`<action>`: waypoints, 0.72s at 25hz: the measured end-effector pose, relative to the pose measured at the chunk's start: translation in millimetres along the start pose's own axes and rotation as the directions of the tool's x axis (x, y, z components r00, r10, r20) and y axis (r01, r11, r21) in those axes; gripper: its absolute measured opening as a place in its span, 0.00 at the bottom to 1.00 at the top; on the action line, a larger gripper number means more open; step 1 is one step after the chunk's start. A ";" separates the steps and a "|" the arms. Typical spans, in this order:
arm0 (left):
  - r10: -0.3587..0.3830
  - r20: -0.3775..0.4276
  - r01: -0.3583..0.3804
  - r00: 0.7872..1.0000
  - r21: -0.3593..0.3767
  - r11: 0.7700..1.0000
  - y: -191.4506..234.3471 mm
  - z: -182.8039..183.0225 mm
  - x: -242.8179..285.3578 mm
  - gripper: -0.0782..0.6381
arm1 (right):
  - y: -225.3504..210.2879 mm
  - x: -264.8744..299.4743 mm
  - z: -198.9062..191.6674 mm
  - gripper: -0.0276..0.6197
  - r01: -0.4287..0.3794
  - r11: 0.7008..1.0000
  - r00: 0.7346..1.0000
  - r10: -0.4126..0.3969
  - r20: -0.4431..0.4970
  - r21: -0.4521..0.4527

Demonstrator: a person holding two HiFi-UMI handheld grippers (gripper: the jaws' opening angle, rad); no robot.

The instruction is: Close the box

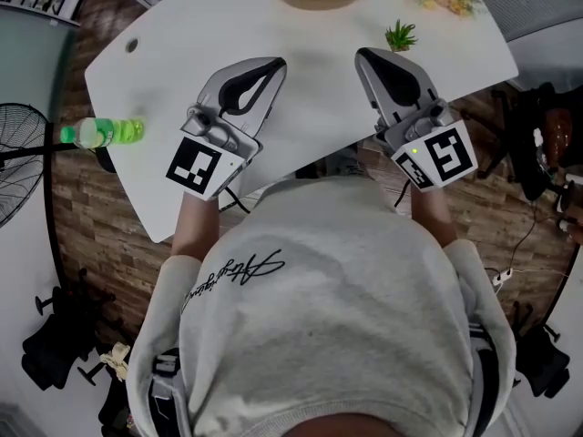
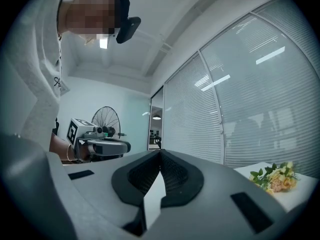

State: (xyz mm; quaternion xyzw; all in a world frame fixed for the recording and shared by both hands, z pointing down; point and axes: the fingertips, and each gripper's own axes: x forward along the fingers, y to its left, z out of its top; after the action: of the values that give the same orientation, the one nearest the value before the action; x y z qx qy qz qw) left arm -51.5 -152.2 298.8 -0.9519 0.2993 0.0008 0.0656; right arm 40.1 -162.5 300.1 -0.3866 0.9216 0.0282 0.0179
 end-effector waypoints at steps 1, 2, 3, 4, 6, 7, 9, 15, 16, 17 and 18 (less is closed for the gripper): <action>-0.004 0.002 0.004 1.000 0.003 1.000 -1.0 0.9 -0.8 0.11 | 1.0 -1.3 0.9 0.04 0.006 1.000 1.000 -0.006 0.004 -0.002; -0.009 0.005 0.009 1.000 0.006 1.000 -2.3 1.7 -1.6 0.11 | 1.7 -3.0 1.1 0.04 0.014 1.000 1.000 -0.014 0.005 -0.002; -0.014 0.006 0.013 1.000 0.007 1.000 -3.7 2.1 -2.5 0.11 | 2.2 -4.9 0.9 0.04 0.023 1.000 1.000 -0.023 0.005 0.001; -0.018 0.007 0.018 1.000 0.007 1.000 -5.0 2.2 -3.5 0.11 | 2.7 -6.8 0.5 0.04 0.032 0.999 0.999 -0.032 0.004 0.008; -0.025 0.009 0.025 1.000 0.004 1.000 -6.7 2.1 -5.8 0.11 | 4.0 -10.2 0.4 0.04 0.044 0.999 0.999 -0.044 0.008 0.033; -0.028 0.011 0.028 1.000 0.002 1.000 -7.5 2.2 -7.0 0.11 | 4.9 -11.8 0.5 0.04 0.047 0.998 0.999 -0.048 0.011 0.048; -0.035 0.012 0.035 0.999 0.000 0.999 -9.6 1.5 -9.0 0.11 | 7.3 -14.8 -0.4 0.05 0.054 0.997 0.998 -0.054 0.009 0.060; -0.052 0.006 0.052 0.999 0.006 0.999 -16.7 -2.2 -7.3 0.11 | 12.6 -21.6 -9.4 0.04 0.071 0.997 0.997 -0.070 -0.029 0.019; -0.056 0.005 0.056 0.998 0.007 0.998 -18.2 -2.3 -6.4 0.11 | 12.7 -22.5 -10.7 0.04 0.071 0.997 0.997 -0.070 -0.034 0.016; -0.060 0.003 0.060 0.998 0.008 0.998 -19.4 -2.3 -5.1 0.11 | 12.3 -23.1 -11.6 0.04 0.070 0.997 0.997 -0.070 -0.037 0.011; -0.063 0.001 0.063 0.998 0.011 0.998 -20.1 -2.4 -3.7 0.11 | 11.5 -23.3 -12.2 0.04 0.070 0.998 0.997 -0.069 -0.040 0.006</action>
State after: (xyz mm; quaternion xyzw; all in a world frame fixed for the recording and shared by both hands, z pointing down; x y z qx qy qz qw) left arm -43.2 -134.0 303.8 -0.9605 0.2692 -0.0022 0.0707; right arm 48.1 -138.7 314.0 -0.4188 0.9079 0.0163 0.0021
